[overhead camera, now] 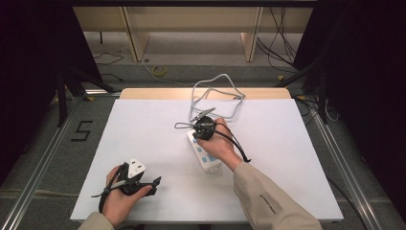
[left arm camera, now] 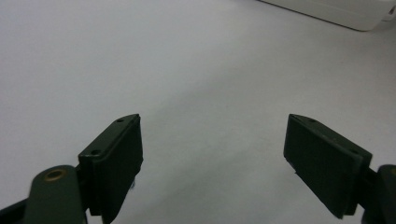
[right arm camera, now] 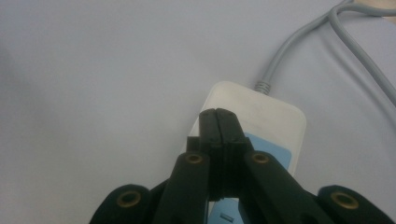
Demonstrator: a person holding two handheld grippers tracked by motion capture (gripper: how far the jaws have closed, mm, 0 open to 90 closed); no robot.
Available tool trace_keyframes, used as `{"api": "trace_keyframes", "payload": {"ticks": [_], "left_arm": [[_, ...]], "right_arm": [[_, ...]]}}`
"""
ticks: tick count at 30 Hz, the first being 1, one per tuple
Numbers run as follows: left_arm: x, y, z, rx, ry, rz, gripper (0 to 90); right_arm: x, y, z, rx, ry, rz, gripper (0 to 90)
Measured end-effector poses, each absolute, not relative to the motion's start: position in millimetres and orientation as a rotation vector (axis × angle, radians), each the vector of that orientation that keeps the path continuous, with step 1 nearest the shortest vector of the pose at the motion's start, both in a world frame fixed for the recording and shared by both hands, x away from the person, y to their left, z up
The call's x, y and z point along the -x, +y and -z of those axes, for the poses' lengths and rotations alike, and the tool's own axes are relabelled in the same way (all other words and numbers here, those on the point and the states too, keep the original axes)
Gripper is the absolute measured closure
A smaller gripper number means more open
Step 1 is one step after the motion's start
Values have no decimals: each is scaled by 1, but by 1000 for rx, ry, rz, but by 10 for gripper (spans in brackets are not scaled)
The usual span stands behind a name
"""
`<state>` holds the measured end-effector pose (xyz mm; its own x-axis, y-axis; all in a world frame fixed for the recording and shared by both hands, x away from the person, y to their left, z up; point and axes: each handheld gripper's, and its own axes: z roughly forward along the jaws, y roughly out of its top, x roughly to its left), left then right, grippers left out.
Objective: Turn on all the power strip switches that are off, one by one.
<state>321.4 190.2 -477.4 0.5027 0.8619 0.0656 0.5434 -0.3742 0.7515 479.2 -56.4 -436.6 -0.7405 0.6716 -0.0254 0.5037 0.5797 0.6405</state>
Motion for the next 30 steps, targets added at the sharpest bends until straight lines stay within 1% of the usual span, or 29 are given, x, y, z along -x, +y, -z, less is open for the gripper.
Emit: {"api": "trace_keyframes", "payload": {"ticks": [30], "left_arm": [[-321, 190, 477, -2070, 1146, -606, 195]], "right_arm": [[-488, -46, 446, -990, 2574, -829, 900]]}}
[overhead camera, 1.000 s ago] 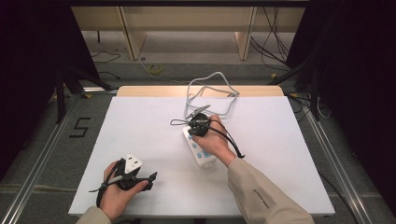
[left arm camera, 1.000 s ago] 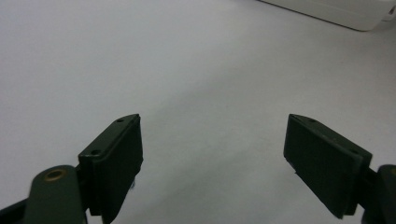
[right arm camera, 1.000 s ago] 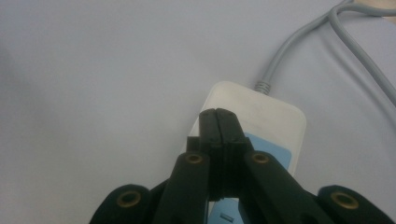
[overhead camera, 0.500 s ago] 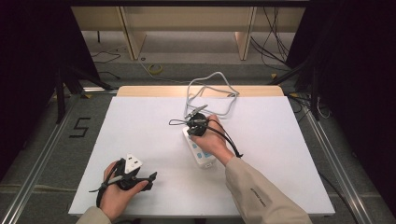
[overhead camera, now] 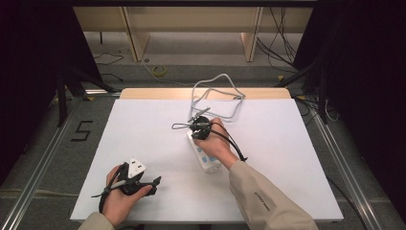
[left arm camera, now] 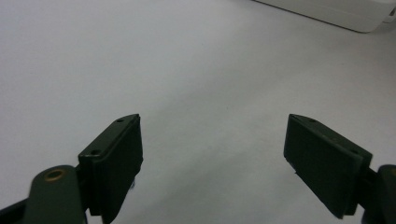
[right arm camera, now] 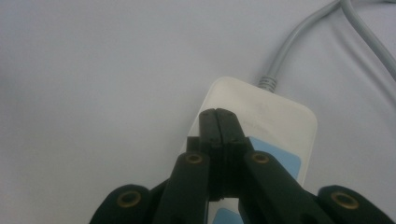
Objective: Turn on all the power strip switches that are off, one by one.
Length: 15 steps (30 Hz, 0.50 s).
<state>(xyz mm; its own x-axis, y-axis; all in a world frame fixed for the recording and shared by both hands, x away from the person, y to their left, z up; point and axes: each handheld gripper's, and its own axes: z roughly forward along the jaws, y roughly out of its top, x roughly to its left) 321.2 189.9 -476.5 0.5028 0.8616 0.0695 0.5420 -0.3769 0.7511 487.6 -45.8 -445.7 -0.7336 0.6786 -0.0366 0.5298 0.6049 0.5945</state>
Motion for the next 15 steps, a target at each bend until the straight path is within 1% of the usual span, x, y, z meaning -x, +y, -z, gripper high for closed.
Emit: {"api": "trace_keyframes", "payload": {"ticks": [15], "left_arm": [[-322, 189, 476, -2073, 1143, -614, 195]], "right_arm": [[-491, -45, 448, -1011, 2591, -819, 900]]}}
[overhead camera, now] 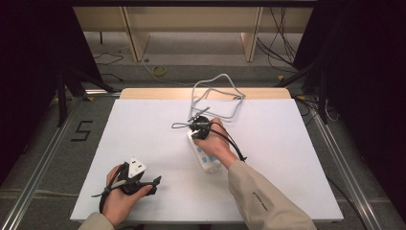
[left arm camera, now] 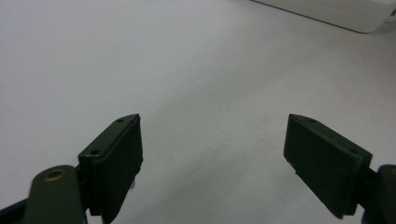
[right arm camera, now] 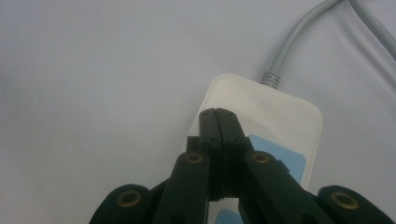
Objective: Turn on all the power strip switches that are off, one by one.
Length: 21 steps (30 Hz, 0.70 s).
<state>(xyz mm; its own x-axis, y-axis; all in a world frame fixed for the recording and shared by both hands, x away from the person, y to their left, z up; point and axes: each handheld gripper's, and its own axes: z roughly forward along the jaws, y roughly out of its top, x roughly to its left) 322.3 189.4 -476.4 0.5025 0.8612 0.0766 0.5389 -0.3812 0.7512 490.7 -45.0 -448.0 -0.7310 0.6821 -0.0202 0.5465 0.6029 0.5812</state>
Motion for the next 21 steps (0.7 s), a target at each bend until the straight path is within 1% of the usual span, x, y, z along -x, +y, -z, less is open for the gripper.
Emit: {"api": "trace_keyframes", "payload": {"ticks": [21], "left_arm": [[-322, 190, 477, -2071, 1144, -611, 195]], "right_arm": [[-490, -43, 450, -1070, 2571, -809, 900]]}}
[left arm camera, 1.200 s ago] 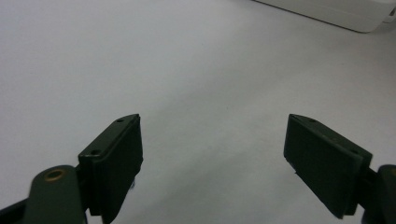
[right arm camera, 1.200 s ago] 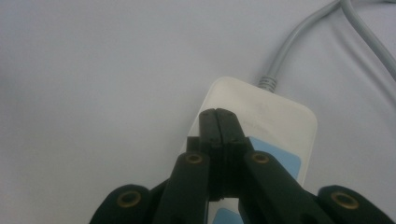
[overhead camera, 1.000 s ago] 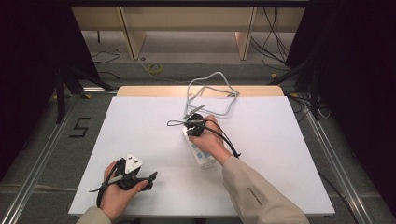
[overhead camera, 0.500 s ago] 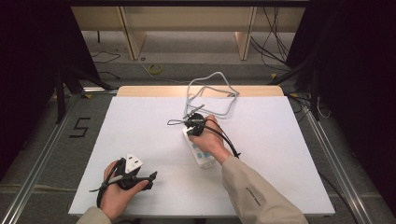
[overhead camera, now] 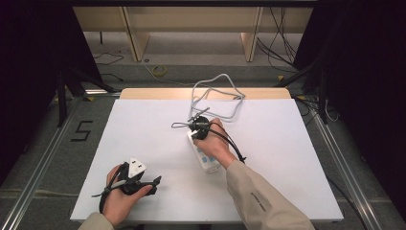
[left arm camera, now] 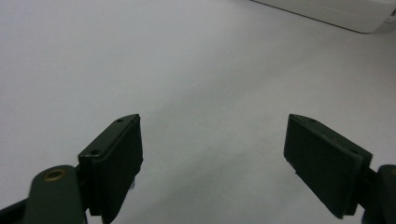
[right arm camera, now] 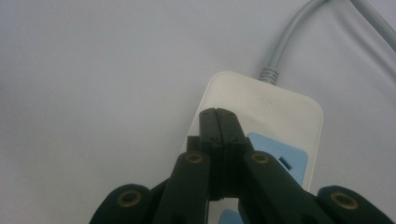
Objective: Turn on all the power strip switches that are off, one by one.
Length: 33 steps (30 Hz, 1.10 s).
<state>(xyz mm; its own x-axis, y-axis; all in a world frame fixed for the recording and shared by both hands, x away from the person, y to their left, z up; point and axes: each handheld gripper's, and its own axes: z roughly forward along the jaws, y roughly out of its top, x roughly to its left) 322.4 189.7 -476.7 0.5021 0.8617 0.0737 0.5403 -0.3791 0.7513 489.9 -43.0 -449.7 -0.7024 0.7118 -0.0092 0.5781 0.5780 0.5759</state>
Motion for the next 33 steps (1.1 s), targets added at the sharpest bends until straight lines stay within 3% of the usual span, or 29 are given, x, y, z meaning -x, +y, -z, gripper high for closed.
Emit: {"api": "trace_keyframes", "payload": {"ticks": [33], "left_arm": [[-323, 191, 477, -2059, 1155, -608, 194]], "right_arm": [[-485, -45, 449, -1054, 2566, -813, 900]]}}
